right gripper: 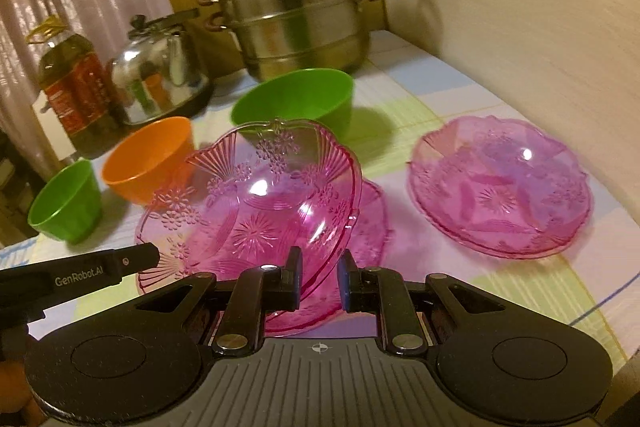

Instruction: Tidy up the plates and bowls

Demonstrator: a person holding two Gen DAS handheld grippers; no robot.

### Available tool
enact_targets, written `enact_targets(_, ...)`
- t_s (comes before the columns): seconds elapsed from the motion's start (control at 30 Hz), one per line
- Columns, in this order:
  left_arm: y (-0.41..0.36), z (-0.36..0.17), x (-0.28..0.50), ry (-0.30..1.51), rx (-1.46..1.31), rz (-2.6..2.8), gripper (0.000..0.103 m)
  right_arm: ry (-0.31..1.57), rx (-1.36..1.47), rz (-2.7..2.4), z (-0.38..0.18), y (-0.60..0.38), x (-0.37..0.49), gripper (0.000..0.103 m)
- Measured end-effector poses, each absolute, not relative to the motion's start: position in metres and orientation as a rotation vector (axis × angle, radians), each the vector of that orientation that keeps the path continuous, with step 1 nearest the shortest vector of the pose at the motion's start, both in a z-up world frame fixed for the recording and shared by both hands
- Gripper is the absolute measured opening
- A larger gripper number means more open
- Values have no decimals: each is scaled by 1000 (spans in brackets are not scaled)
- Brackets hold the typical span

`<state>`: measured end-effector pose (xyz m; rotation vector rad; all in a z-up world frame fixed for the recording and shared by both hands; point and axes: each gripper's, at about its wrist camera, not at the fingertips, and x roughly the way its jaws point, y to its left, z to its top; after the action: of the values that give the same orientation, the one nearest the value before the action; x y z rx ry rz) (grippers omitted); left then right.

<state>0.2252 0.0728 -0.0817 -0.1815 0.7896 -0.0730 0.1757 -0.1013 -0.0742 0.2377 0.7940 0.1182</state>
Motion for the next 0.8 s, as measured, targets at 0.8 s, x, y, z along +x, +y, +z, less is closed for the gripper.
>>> enact_targets(0.8,60,-98,243,853,-197,-48,11,859,243,67,-88,-109,192,18)
